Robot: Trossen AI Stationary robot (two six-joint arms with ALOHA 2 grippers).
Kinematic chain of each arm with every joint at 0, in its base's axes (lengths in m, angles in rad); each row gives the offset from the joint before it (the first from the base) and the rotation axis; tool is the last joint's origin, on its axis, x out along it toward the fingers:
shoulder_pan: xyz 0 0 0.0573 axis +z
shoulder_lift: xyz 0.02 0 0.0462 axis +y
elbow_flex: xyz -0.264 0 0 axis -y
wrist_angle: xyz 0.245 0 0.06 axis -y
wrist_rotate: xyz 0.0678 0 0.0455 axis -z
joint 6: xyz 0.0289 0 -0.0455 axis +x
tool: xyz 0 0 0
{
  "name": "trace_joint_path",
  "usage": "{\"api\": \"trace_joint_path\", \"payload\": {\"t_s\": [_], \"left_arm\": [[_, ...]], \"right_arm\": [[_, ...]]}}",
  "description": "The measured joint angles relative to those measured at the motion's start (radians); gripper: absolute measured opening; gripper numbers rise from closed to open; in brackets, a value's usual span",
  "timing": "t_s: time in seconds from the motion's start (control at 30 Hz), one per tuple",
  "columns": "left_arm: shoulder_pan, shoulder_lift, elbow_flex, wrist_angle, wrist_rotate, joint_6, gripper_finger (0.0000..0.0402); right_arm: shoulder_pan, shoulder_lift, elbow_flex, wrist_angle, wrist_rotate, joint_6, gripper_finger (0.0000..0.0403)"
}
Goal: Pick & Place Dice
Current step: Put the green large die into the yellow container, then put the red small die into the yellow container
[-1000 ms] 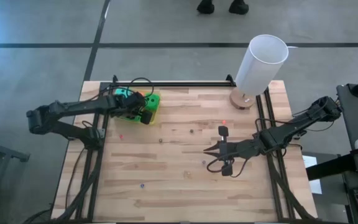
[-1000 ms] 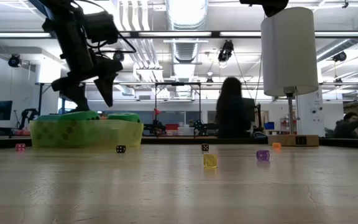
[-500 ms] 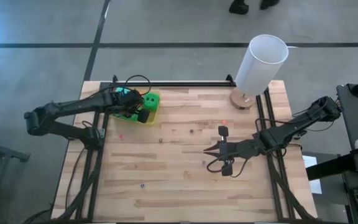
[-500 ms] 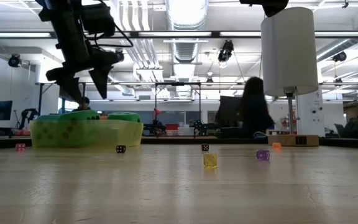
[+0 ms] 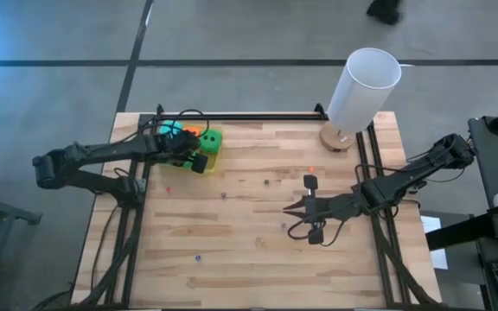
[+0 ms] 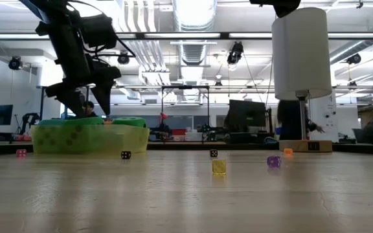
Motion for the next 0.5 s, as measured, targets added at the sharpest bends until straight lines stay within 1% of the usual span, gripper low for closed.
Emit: {"api": "trace_joint_path", "payload": {"t_s": [0.2,0.5], "left_arm": [[0.001,-0.006,-0.001,0.001,0.009,0.012,0.0399],[-0.002,-0.049,0.08,-0.08,-0.013,0.059,0.0399]], "right_arm": [[0.0,0.0,0.0,0.0,0.0,0.0,0.0028],[0.0,0.0,0.0,0.0,0.0,0.0,0.0028]]}}
